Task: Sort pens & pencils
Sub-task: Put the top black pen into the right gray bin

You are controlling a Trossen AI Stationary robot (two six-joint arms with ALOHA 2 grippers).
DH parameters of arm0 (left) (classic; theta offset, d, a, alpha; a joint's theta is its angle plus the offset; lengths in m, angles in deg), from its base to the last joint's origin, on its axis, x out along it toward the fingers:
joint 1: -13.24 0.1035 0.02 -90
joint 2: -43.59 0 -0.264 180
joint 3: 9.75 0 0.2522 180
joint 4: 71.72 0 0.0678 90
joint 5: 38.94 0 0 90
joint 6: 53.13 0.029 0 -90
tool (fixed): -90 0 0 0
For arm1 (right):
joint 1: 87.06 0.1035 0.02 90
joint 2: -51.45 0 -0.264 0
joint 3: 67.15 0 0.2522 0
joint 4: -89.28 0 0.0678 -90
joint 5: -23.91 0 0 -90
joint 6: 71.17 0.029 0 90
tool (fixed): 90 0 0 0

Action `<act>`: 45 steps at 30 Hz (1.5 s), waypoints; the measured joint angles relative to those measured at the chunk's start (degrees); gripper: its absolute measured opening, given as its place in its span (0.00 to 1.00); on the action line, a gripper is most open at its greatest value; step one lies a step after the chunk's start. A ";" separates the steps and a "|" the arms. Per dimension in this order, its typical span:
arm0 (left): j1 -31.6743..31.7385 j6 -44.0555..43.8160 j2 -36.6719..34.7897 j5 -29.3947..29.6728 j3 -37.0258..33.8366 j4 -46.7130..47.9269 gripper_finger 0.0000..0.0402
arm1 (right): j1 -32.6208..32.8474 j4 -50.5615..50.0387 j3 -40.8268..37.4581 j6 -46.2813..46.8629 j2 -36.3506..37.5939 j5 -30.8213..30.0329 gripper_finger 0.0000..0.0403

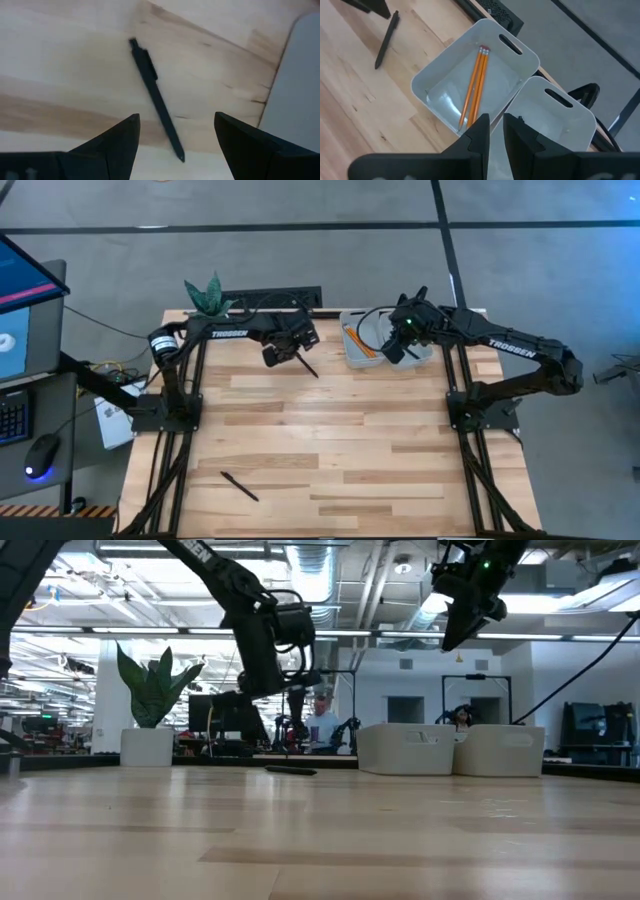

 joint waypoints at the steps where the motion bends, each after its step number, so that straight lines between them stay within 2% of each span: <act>1: 0.06 -0.12 0.18 -0.18 0.00 0.30 0.62 | 0.00 0.03 0.00 -0.05 0.00 0.00 0.19; 11: 0.77 -1.67 3.27 -1.91 0.17 -0.39 0.62 | 0.01 0.22 0.00 -1.43 0.01 0.21 0.19; 45: 3.50 -4.06 3.37 -2.68 0.20 -0.09 0.62 | 0.01 0.79 0.00 -2.98 0.02 0.43 0.19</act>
